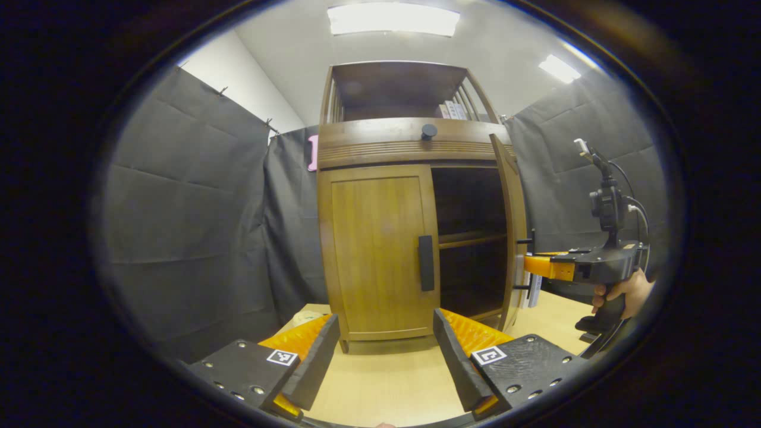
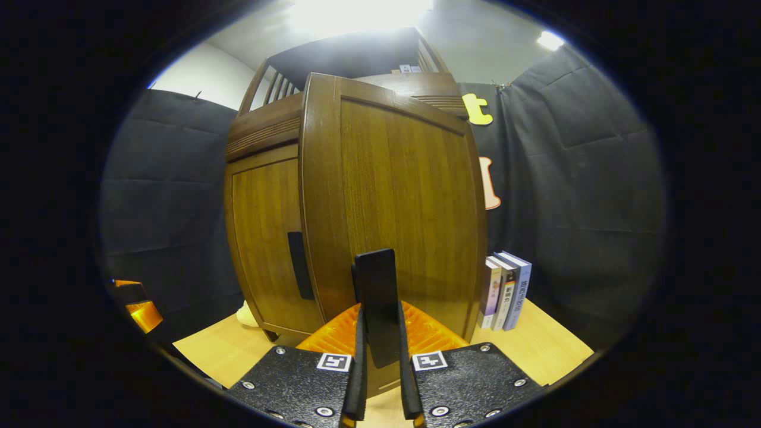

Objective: Open the right door of the double-door shoe cabinet with the right hand, and open the left door with the left hand.

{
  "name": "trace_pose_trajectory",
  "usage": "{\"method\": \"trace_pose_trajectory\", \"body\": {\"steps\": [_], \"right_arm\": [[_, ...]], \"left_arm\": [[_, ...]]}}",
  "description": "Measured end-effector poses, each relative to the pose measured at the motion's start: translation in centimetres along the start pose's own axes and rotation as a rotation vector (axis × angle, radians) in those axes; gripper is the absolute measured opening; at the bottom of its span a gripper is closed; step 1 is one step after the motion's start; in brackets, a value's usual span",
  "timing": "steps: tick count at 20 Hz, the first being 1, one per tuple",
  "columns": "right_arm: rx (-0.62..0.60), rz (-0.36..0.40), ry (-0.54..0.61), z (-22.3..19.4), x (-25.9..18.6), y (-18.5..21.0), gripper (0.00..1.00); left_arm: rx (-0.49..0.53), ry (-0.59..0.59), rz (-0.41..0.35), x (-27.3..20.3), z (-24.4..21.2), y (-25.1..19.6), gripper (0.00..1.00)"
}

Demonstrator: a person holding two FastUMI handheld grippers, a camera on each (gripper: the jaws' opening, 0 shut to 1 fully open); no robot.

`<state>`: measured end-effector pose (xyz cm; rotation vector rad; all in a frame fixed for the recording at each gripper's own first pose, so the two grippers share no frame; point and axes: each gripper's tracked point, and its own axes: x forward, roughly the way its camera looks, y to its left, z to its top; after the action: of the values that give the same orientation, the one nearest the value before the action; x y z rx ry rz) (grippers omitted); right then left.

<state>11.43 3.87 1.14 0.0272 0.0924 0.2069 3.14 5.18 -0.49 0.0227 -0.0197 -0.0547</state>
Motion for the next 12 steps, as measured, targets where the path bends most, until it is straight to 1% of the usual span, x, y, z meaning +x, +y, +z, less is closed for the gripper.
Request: {"method": "trace_pose_trajectory", "body": {"steps": [2,4,5,6,7,8,9,12], "right_arm": [[-0.004,-0.017,-0.001,0.0,-1.1,-1.0,0.23],[-0.008,-0.034,-0.005,0.0,-2.0,-2.1,0.18],[-0.01,-0.044,-0.005,0.1,-2.4,-2.6,0.19],[-0.009,-0.054,-0.005,0.1,-2.7,-3.0,0.18],[-0.01,-0.062,-0.003,0.1,-3.1,-3.3,0.16],[-0.01,-0.072,-0.003,0.1,-3.3,-3.9,0.16],[-0.013,-0.082,-0.001,0.2,-3.6,-4.3,0.14],[-0.025,-0.126,0.009,0.0,-4.4,-6.1,0.14]], "left_arm": [[-0.002,-0.007,-0.024,-0.2,0.2,-0.2,0.9],[-0.005,-0.009,-0.048,-0.4,0.4,-0.5,0.9],[-0.006,-0.009,-0.059,-0.5,0.4,-0.5,0.95],[-0.004,-0.009,-0.07,-0.4,0.6,-0.7,0.95],[-0.004,-0.01,-0.078,-0.3,0.8,-0.9,0.9],[-0.003,-0.01,-0.088,0.3,0.8,-1.2,0.9],[-0.003,-0.01,-0.096,0.8,1.3,-1.8,0.9],[-0.005,-0.014,-0.115,2.3,1.8,-3.6,0.9]]}}
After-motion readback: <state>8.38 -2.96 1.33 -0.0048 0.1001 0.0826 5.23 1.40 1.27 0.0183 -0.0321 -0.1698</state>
